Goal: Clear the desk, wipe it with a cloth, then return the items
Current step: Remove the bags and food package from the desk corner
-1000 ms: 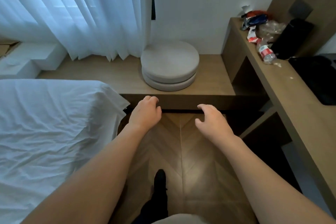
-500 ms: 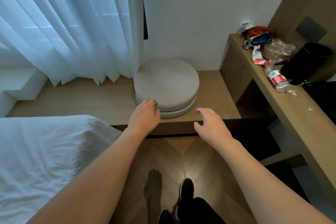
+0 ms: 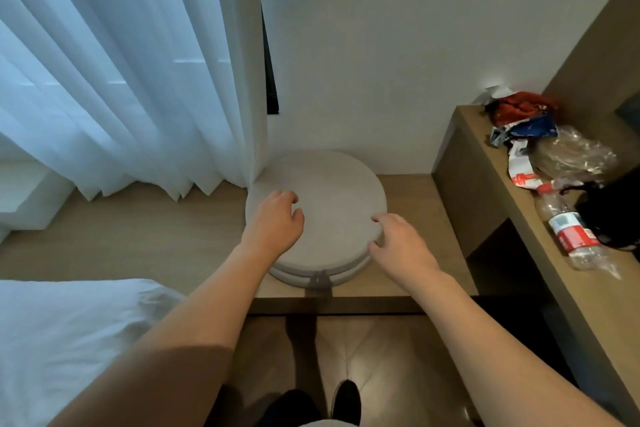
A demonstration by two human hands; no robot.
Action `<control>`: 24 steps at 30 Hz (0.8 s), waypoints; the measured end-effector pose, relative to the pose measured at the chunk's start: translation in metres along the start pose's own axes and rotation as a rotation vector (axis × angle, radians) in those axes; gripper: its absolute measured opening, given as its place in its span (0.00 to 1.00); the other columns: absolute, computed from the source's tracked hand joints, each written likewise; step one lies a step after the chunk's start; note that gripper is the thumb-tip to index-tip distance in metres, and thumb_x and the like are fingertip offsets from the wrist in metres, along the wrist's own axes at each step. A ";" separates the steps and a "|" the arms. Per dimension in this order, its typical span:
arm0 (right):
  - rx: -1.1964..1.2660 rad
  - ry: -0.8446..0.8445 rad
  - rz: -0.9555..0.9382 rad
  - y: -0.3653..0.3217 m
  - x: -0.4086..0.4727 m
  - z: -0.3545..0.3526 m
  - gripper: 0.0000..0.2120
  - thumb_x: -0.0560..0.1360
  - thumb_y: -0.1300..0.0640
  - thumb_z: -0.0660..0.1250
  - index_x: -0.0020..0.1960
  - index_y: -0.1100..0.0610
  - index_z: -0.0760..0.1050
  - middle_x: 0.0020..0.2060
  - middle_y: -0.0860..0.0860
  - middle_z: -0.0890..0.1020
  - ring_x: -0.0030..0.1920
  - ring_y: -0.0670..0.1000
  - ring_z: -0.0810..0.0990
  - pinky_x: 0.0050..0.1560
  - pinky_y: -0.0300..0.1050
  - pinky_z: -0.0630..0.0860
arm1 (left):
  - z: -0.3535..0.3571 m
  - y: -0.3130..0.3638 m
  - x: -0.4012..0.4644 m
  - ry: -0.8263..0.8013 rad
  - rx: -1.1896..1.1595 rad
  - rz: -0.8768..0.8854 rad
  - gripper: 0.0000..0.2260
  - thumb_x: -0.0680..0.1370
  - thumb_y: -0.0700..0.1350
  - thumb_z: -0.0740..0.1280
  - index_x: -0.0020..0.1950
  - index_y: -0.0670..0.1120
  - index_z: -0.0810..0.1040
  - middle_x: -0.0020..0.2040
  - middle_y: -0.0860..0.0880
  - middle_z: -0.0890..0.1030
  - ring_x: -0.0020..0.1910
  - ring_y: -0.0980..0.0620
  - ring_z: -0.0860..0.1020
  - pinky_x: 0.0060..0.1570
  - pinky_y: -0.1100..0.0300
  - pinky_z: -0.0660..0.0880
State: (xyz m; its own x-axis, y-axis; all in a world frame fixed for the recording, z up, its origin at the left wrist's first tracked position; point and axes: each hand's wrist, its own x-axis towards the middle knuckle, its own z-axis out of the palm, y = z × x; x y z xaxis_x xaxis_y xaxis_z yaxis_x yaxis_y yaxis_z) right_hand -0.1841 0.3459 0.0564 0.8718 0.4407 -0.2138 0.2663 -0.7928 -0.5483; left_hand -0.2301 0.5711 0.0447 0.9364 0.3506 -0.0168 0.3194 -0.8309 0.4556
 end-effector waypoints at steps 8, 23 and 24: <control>0.004 0.002 0.030 -0.001 0.075 -0.009 0.26 0.80 0.55 0.64 0.77 0.53 0.62 0.74 0.50 0.66 0.74 0.51 0.64 0.71 0.46 0.63 | 0.008 -0.002 0.081 -0.072 0.009 0.007 0.17 0.83 0.45 0.60 0.70 0.42 0.74 0.66 0.43 0.76 0.64 0.45 0.75 0.62 0.53 0.71; 0.034 0.072 0.176 -0.007 0.169 -0.025 0.26 0.79 0.54 0.65 0.76 0.55 0.64 0.72 0.52 0.69 0.72 0.52 0.67 0.71 0.48 0.66 | 0.026 -0.002 0.203 -0.226 0.020 0.098 0.17 0.82 0.45 0.60 0.70 0.42 0.74 0.68 0.43 0.75 0.64 0.41 0.75 0.62 0.49 0.74; 0.039 0.073 0.192 -0.004 0.170 -0.026 0.26 0.79 0.54 0.65 0.75 0.54 0.65 0.72 0.52 0.69 0.71 0.52 0.67 0.70 0.48 0.66 | 0.028 0.000 0.205 -0.237 0.022 0.104 0.17 0.82 0.45 0.60 0.70 0.42 0.74 0.68 0.43 0.74 0.63 0.41 0.76 0.62 0.48 0.75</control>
State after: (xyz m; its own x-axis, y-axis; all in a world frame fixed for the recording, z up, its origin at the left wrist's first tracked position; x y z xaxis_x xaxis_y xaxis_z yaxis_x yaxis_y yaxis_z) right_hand -0.0263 0.4130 0.0434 0.9328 0.2501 -0.2596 0.0770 -0.8418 -0.5342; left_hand -0.0338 0.6312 0.0165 0.9715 0.1538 -0.1805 0.2202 -0.8675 0.4461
